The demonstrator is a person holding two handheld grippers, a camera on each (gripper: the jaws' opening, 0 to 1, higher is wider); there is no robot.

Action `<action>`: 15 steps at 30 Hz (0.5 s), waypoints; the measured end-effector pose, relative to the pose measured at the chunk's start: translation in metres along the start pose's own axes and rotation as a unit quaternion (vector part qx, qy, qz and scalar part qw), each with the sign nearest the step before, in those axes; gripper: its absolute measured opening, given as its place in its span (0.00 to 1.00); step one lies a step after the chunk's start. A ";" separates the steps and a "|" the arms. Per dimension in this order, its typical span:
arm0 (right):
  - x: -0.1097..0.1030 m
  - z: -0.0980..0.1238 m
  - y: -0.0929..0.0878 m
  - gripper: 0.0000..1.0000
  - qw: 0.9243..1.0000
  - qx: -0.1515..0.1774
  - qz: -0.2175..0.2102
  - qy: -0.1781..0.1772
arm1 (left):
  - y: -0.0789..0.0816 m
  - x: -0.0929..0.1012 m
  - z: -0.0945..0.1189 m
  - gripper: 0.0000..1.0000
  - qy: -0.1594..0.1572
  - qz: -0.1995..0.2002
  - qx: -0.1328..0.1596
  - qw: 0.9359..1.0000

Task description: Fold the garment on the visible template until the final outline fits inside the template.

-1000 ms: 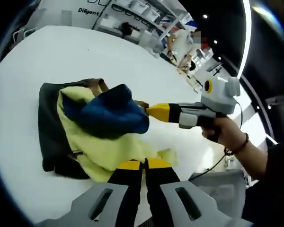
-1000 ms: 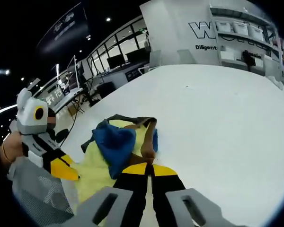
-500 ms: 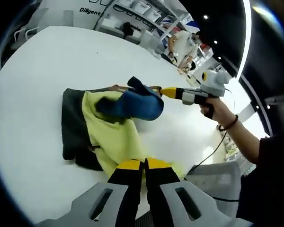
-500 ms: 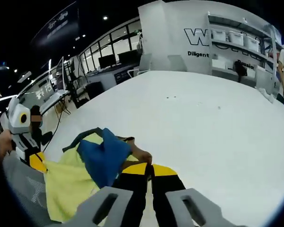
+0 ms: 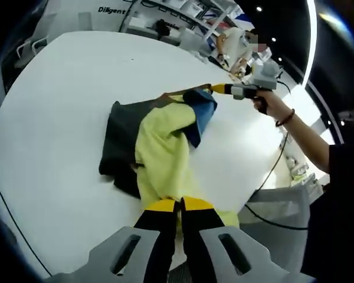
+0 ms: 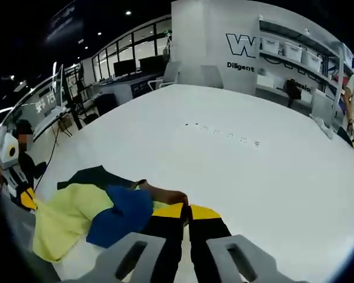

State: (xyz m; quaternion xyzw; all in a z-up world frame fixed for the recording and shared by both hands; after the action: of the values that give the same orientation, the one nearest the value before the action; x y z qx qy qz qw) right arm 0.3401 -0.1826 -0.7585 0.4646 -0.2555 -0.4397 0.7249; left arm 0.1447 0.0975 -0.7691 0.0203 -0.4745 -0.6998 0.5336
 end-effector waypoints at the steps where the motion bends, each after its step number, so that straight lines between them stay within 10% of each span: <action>1: 0.000 -0.001 0.001 0.00 1.000 0.000 0.000 -0.001 | 0.000 -0.001 0.000 0.00 0.002 -0.002 0.000 1.000; 15: 0.019 -0.018 0.007 0.00 0.998 0.007 0.004 -0.063 | 0.000 -0.023 0.012 0.00 0.026 -0.011 -0.008 1.000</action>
State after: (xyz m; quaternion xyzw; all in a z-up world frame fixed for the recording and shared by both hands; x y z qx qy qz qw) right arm 0.3659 -0.1897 -0.7604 0.4400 -0.3053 -0.4632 0.7062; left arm 0.1485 0.1225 -0.7734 0.0394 -0.4547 -0.7089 0.5377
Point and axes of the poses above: the point that each gripper's makers call its tool centre point, and the gripper's own axes: z roughly backward along the fingers, x roughly to its right, y roughly out of its top, the point moved 4 cm from there along z, roughly backward along the fingers, and after that the axes turned 14 degrees about x, right-handed, at the moved point
